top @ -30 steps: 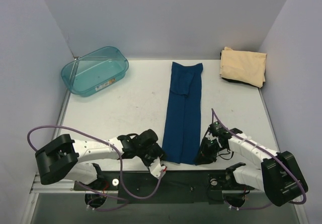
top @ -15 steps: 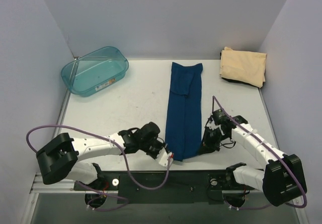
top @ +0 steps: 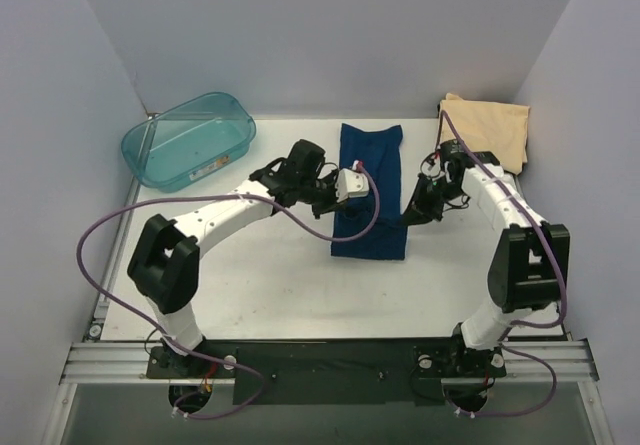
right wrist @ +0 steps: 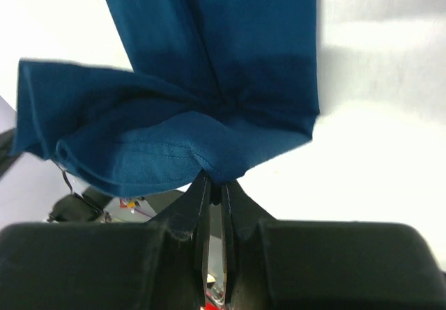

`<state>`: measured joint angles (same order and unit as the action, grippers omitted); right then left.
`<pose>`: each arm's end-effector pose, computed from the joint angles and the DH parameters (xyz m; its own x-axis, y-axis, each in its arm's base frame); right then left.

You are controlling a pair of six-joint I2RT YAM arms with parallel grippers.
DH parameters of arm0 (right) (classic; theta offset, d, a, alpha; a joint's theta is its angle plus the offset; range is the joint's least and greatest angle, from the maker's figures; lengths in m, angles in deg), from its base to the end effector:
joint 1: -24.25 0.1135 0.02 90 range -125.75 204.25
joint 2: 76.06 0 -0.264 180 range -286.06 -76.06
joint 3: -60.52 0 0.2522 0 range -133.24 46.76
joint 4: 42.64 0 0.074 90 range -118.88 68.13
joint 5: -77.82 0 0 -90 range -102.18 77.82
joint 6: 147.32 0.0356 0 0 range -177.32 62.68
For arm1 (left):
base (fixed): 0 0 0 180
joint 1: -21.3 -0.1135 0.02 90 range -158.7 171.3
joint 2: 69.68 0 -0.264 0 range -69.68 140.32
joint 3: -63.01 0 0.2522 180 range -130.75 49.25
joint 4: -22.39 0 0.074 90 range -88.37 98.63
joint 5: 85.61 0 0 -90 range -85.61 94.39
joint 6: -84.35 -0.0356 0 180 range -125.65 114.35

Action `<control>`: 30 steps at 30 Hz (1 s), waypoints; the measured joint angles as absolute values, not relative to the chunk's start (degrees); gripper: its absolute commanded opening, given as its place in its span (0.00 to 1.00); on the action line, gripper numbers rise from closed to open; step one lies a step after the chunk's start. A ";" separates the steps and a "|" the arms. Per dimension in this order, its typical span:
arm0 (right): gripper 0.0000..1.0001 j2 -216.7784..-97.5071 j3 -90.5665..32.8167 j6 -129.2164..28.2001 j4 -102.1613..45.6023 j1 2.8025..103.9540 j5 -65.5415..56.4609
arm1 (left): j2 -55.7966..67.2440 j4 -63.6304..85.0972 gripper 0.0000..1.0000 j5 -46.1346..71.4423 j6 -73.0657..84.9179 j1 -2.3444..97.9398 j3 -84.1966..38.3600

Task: Fold and stack the t-shirts
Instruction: Fold the folded rectangular tshirt in 1/3 of the way

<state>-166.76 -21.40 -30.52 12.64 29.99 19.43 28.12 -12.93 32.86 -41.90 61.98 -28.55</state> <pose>0.3146 0.0504 0.2452 -0.9399 0.2914 -0.1779 0.1238 0.7764 0.6179 0.2812 -0.2640 0.2778 0.0931 0.6054 -0.7904 0.9777 0.0944 0.1874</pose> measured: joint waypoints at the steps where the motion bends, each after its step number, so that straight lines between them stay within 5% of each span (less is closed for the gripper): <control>1: 0.00 -169.07 -23.76 -30.82 12.60 29.51 19.59 | 30.35 -13.43 0.00 32.60 -41.29 61.55 -30.58; 14: 0.00 -190.80 -42.65 -32.07 12.80 25.86 21.93 | 46.08 -14.90 0.00 28.91 -37.62 55.47 -43.39; 30: 0.00 -199.02 -50.47 -30.97 11.81 24.66 21.90 | 53.34 -8.39 0.00 28.29 -37.25 55.86 -48.59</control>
<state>-199.02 -50.47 -30.97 11.81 24.66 21.90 53.34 -8.39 28.29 -37.25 55.86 -48.59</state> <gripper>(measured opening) 0.023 0.025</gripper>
